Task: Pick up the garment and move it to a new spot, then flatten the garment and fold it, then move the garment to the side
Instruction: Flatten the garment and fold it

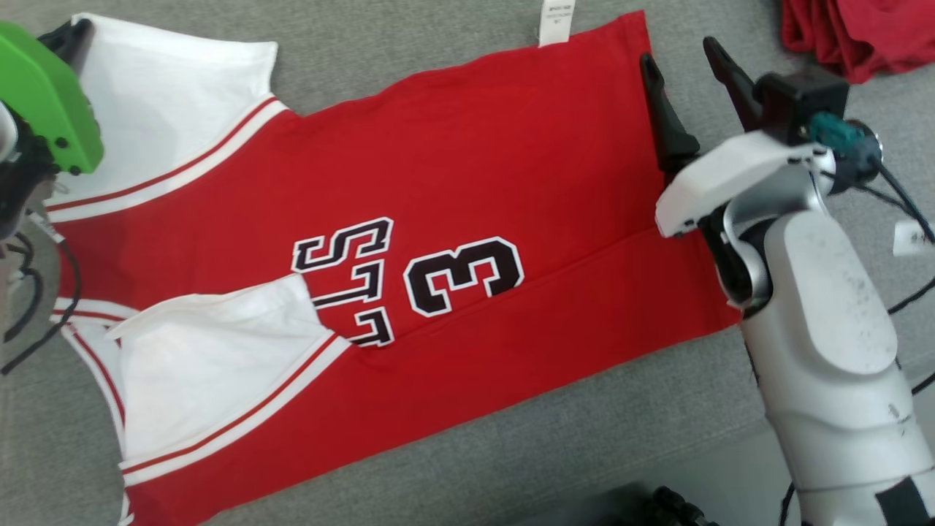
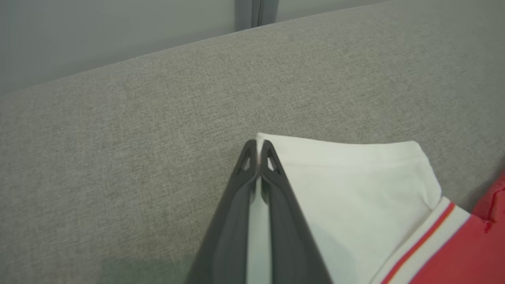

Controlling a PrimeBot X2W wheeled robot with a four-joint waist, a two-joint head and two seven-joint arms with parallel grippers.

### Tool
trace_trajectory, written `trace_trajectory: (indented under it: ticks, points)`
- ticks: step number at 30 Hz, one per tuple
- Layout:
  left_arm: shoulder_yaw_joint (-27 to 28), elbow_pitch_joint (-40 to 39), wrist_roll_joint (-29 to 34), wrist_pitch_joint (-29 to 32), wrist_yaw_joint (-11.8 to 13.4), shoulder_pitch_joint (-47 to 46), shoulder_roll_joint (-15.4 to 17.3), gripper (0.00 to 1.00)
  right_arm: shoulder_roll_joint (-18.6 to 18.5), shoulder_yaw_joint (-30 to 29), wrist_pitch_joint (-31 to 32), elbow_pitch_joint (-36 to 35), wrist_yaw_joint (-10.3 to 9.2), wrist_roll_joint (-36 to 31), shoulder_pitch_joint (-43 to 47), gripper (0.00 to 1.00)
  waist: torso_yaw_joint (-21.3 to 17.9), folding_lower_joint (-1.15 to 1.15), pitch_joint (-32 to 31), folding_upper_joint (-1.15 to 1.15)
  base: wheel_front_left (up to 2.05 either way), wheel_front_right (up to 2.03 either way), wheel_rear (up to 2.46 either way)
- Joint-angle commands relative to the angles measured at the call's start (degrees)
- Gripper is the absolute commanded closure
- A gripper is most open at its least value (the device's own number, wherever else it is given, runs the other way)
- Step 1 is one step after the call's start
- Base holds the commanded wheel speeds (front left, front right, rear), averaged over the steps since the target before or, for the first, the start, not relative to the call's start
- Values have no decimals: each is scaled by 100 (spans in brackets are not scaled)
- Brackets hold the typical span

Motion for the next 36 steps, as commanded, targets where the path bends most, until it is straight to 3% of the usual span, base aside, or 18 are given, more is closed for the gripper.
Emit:
trace_trajectory:
  ticks: [1, 10, 16, 18, 19, 20, 23, 24, 25, 36]
  points:
    - [-24, -41, -74, -95, -21, -48, -55, 100, -110, 21, 144, 131, -9, -55, -165, 0, 250, -1, -191, 0, 0, 0, 0]
    - [-404, -455, -398, -533, -67, 165, -287, 100, -771, 171, 1062, 1131, -9, 53, -897, 0, 880, -1, -430, 0, 0, 0, 0]
    - [-667, -654, -561, -742, -68, 297, -311, 100, -1115, 585, 1548, 1715, -10, 513, -1192, 0, 1107, -1, -483, 0, 0, 0, 0]
    - [-731, -686, -620, -793, -69, 321, -290, 100, -1173, 719, 1633, 1848, -9, 674, -1256, 23, 1137, -1, -496, 0, 0, 0, 0]
    - [-751, -694, -644, -812, -69, 326, -279, 100, -1219, 767, 1662, 1910, -9, 733, -1292, 44, 1148, -1, -501, 0, 0, 0, 0]
    - [-772, -698, -675, -838, -69, 326, -269, 100, -1280, 808, 1694, 1983, -9, 791, -1347, 53, 1161, -1, -505, 0, 0, 0, 0]
    - [-816, -680, -720, -904, -70, 317, -257, 100, -1364, 942, 1712, 2174, -9, 933, -1468, 69, 1188, -1, -510, 0, 0, 0, 0]
    - [-832, -665, -739, -925, -70, 307, -252, 100, -1392, 984, 1694, 2248, -9, 973, -1510, 82, 1195, -1, -510, 0, 0, 0, 0]
    - [-841, -655, -761, -941, -70, 299, -248, 100, -1412, 1010, 1675, 2300, -9, 997, -1542, 100, 1199, -1, -511, 0, 0, 0, 0]
    - [-800, -622, -847, -1394, -70, 354, -165, 100, -1405, 1105, 706, 2670, -10, 1066, -1686, 100, 1160, -1, -744, 0, 0, 0, 0]
